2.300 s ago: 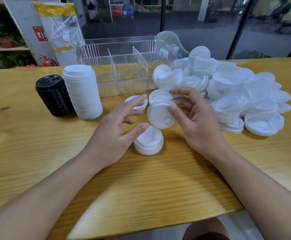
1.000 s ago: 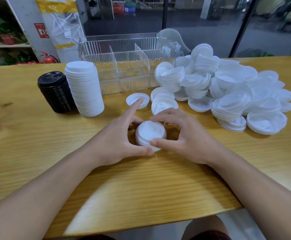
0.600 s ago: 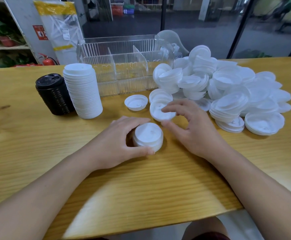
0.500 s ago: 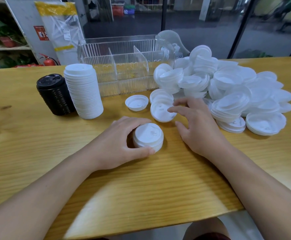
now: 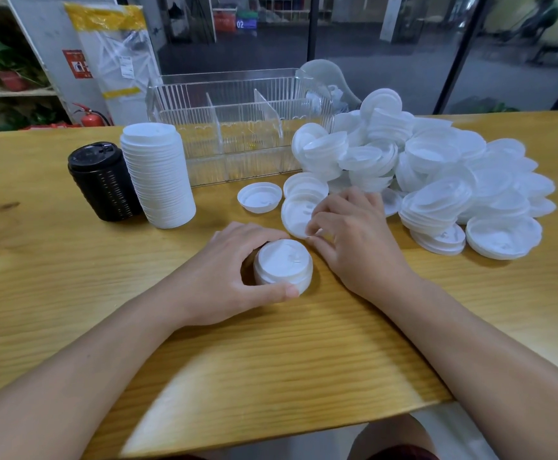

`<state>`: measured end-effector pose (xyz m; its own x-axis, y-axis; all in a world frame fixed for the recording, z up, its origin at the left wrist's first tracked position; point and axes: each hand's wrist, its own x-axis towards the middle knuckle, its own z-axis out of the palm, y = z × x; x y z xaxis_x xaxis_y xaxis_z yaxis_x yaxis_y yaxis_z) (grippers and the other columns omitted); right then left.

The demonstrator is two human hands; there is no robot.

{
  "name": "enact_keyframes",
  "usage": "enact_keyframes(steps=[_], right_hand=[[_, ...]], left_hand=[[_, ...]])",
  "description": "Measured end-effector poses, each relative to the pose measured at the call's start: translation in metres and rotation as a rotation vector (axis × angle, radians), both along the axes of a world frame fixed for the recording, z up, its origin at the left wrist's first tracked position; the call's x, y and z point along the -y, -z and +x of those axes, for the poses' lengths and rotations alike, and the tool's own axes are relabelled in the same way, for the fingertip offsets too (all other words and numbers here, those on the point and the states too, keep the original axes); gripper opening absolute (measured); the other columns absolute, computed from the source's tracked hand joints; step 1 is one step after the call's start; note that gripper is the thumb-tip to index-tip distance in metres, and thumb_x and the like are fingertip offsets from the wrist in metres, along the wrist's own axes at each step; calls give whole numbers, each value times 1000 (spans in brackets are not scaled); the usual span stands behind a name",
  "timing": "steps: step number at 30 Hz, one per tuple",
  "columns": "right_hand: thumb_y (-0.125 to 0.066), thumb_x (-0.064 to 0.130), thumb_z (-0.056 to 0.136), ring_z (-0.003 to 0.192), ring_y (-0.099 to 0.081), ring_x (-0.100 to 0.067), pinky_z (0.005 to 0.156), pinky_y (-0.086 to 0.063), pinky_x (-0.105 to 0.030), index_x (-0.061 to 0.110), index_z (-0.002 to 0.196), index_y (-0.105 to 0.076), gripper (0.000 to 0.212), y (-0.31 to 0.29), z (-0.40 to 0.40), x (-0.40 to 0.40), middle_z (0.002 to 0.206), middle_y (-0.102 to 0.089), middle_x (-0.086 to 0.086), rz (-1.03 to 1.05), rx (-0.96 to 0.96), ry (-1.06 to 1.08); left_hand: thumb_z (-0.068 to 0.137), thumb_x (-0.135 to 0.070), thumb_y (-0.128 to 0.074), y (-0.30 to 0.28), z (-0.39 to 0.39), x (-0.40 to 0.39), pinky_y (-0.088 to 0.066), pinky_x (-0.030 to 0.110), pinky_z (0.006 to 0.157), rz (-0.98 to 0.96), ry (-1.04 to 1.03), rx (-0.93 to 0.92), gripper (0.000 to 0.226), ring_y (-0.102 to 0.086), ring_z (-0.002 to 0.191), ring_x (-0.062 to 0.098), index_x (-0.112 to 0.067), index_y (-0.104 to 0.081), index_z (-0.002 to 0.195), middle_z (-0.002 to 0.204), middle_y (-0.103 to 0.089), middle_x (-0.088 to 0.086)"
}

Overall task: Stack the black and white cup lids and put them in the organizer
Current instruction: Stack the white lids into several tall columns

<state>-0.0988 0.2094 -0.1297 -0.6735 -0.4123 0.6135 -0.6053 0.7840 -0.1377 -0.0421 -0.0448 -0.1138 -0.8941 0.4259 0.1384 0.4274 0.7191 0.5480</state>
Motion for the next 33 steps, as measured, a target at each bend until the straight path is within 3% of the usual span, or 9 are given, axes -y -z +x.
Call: enact_keyframes(steps=[7, 11, 13, 16, 19, 25, 30, 33], right_hand=[[-80, 29, 96, 103, -56, -21, 98, -37, -46, 21, 99, -70, 13, 0, 3, -1, 96, -67, 11, -59, 22, -35], [-86, 35, 88, 117, -56, -21, 103, -33, -43, 23, 122, -75, 37, 1, 2, -8, 124, -68, 8, -14, 71, -7], [-87, 27, 87, 119, -57, -25, 100, -29, -39, 23, 116, -79, 30, 3, -1, -13, 129, -66, 7, 4, 48, 23], [-87, 14, 86, 112, -60, -28, 93, -21, -34, 21, 99, -82, 16, 5, -5, -15, 118, -71, 7, 9, -1, 49], [-87, 16, 88, 105, -58, -24, 93, -20, -32, 21, 94, -82, 9, 4, -4, -9, 104, -72, 11, 7, -26, 16], [-90, 18, 82, 102, -56, -19, 97, -32, -39, 22, 88, -71, 20, 1, 1, -2, 97, -66, 12, -2, -9, -49], [-90, 28, 86, 106, -62, -14, 102, -38, -46, 27, 87, -64, 26, -4, 6, -6, 103, -68, 14, -188, 149, -84], [-83, 25, 95, 105, -68, -11, 100, -49, -47, 24, 99, -69, 15, -9, 12, -9, 107, -74, 14, -414, 304, -93]], left_hand=[[87, -77, -75, 1, -2, -1, -38, 42, 120, 8, -3, -1, 68, -43, 138, 0, -48, -57, 146, 138, -59, -29], [88, -77, -75, 1, -2, 0, -38, 44, 120, 5, 6, -2, 65, -44, 138, 1, -49, -58, 145, 138, -60, -29], [89, -74, -77, 1, -2, 0, -38, 43, 120, 1, 3, 0, 64, -44, 139, 1, -49, -58, 145, 138, -60, -29], [89, -73, -77, 0, -2, 0, -37, 42, 121, -2, -4, 3, 65, -43, 139, 0, -49, -57, 145, 138, -59, -29], [89, -74, -77, 1, -3, 0, -38, 44, 121, -6, -1, 0, 66, -44, 139, 0, -49, -57, 147, 139, -59, -30], [89, -78, -74, 2, -3, 0, -38, 45, 120, 5, 7, -1, 66, -44, 138, 0, -51, -56, 146, 137, -60, -30], [89, -77, -75, 3, -3, 0, -39, 45, 119, 8, 7, -2, 64, -44, 138, 1, -50, -58, 145, 137, -60, -30], [89, -74, -76, 3, -4, 0, -39, 44, 119, 11, 4, -4, 63, -45, 137, 1, -49, -58, 144, 137, -60, -30]])
